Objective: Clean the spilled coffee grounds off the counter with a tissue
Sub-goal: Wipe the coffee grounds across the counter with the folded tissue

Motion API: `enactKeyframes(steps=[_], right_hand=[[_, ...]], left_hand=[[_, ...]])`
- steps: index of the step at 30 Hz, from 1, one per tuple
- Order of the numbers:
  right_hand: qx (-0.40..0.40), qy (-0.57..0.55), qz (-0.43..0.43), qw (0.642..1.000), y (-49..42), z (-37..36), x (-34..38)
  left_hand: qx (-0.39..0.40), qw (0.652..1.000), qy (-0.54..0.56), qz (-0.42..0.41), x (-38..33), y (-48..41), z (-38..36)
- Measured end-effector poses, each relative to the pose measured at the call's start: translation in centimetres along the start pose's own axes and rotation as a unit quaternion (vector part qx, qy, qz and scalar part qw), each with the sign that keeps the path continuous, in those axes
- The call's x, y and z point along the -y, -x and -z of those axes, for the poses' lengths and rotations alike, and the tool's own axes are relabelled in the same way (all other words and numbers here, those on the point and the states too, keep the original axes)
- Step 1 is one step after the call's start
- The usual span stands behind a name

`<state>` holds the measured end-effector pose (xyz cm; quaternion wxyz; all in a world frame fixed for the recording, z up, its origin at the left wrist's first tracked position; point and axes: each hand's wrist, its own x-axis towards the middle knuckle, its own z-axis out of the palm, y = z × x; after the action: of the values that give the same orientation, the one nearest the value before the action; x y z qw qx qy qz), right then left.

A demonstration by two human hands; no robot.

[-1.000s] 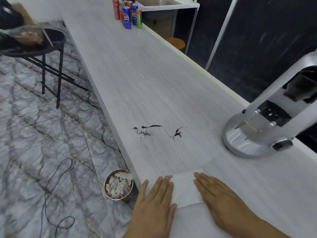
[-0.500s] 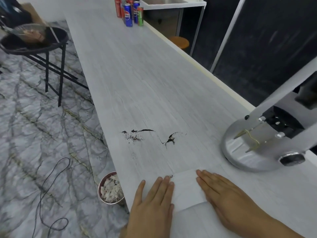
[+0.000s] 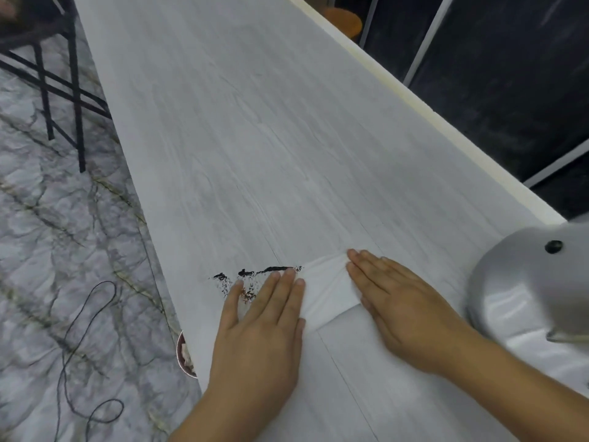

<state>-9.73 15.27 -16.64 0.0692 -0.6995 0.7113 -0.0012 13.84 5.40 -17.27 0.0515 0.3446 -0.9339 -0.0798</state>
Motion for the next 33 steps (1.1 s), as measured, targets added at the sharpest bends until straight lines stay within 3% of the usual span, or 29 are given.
enactKeyframes(steps=[7, 13, 24, 28, 33], right_hand=[[-0.001, -0.019, -0.007, 1.0, -4.1, 0.2, -0.2], [-0.032, -0.019, -0.046, 0.998, -0.8, -0.7, 2.1], [-0.132, -0.08, -0.167, 0.974, 13.3, -3.4, 13.2], [-0.218, -0.048, -0.184, 0.957, 13.8, -3.8, 15.8], [-0.234, -0.047, -0.241, 0.941, 11.6, -0.6, 19.0]], left_hand=[[-0.023, 1.0, -0.006, -0.01, 1.7, -2.4, -0.2], [-0.036, 0.999, -0.007, -0.03, 1.4, -1.3, -0.2], [-0.103, 0.972, 0.041, -0.209, -0.1, 10.4, -0.6], [-0.066, 0.955, 0.092, -0.274, 2.4, 9.7, 1.3], [0.029, 0.933, 0.154, -0.325, 6.3, 6.1, 4.2]])
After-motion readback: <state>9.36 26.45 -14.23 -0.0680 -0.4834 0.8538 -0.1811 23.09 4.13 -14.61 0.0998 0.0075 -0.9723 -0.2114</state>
